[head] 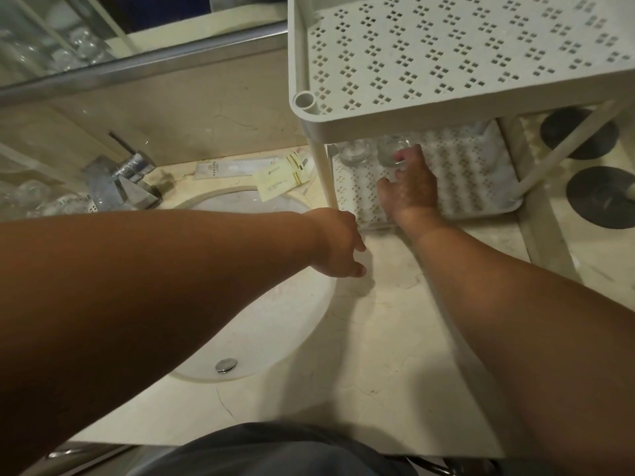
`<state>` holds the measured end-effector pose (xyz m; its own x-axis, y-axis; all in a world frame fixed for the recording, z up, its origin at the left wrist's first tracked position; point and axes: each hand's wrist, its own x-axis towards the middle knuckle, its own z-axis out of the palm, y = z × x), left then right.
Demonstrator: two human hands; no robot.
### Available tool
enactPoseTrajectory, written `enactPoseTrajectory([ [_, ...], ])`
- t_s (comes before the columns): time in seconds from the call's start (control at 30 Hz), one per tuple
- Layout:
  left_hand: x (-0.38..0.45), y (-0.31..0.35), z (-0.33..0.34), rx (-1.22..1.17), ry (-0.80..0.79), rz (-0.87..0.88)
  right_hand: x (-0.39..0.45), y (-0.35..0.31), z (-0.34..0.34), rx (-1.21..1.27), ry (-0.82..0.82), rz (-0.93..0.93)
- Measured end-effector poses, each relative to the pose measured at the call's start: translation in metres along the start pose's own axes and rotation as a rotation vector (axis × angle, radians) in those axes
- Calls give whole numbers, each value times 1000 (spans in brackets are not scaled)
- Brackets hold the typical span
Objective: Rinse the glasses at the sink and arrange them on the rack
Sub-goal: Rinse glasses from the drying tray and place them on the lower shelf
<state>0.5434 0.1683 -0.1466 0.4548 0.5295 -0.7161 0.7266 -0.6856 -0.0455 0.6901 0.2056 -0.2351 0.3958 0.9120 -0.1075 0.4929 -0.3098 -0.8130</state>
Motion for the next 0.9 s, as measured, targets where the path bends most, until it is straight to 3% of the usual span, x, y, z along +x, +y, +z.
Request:
enactPoseTrajectory([
  [0.2,0,1,-1,11,6,3,2,1,0,-163,-146,-33],
  [0.43,-2,1,-1,21,8,8,2,-2,-2,-160,-194,-13],
  [0.67,-4,1,2,-22,13,3,-10,-3,-5,-71,-81,41],
  [0.9,-14,-5,20,-197,47,35,-44,-9,-10,45,-86,106],
])
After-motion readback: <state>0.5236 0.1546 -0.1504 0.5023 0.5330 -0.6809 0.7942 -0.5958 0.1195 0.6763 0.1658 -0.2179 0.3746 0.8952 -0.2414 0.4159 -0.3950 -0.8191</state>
